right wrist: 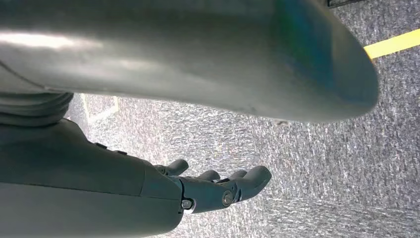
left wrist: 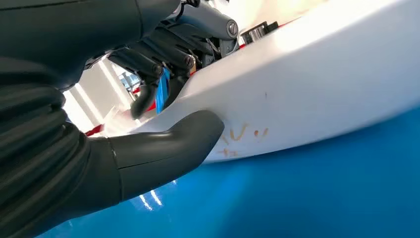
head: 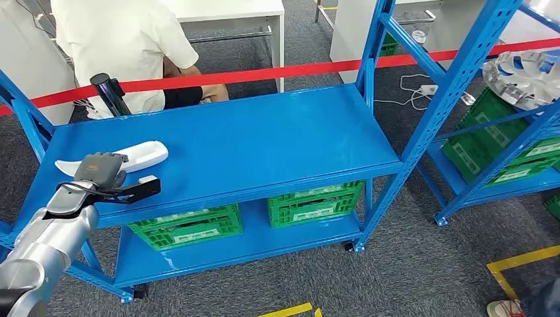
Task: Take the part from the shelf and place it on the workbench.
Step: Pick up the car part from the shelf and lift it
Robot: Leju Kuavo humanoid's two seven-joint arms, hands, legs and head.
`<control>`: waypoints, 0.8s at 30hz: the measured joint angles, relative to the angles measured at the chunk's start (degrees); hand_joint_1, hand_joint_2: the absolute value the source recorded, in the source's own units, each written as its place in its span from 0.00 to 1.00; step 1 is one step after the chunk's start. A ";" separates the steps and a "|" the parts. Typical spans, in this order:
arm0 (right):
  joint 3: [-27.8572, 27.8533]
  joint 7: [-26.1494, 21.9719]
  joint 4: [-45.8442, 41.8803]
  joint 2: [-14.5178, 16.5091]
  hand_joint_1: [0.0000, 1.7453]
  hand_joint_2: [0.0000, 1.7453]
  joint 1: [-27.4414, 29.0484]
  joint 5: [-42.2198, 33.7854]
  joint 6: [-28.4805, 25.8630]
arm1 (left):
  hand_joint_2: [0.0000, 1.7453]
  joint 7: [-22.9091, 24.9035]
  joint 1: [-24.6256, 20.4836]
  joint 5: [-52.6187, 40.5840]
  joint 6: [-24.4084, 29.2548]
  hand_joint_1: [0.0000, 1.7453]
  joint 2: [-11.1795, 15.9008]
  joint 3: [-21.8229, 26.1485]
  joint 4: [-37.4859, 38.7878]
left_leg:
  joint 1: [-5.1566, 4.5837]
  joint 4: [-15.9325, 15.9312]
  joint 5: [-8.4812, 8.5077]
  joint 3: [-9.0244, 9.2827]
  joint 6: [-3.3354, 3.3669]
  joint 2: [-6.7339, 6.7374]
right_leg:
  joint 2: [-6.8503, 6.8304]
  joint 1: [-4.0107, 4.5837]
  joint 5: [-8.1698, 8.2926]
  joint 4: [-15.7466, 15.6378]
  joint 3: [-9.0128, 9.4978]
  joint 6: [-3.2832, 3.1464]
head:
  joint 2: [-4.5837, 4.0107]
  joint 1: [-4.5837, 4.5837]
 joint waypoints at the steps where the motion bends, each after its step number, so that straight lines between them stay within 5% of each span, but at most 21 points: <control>1: 0.00 0.06 0.00 0.00 0.00 0.00 0.00 0.00 0.00 | 1.00 -0.04 0.02 0.05 0.07 1.00 -0.01 0.00 0.00 | 0.00 0.00 0.00 0.00 0.00 0.00 | 0.00 0.00 0.00 0.00 0.00 0.00 | 0.00 0.00; 14: 0.00 -0.50 0.00 0.00 0.00 0.00 0.00 0.00 0.00 | 1.00 -6.79 0.73 3.18 2.78 1.00 -0.03 1.04 -0.04 | 0.00 0.00 0.00 0.00 0.00 0.00 | 0.00 0.00 0.00 0.00 0.00 0.00 | 0.00 0.02; 24: -0.02 -0.42 0.00 0.00 0.00 0.00 -0.03 -0.10 -0.09 | 1.00 -11.05 0.94 6.17 11.02 1.00 -1.54 4.19 -1.05 | -0.01 0.00 0.00 -0.02 0.00 0.00 | 0.01 0.00 0.00 0.00 -0.03 0.00 | 0.00 0.01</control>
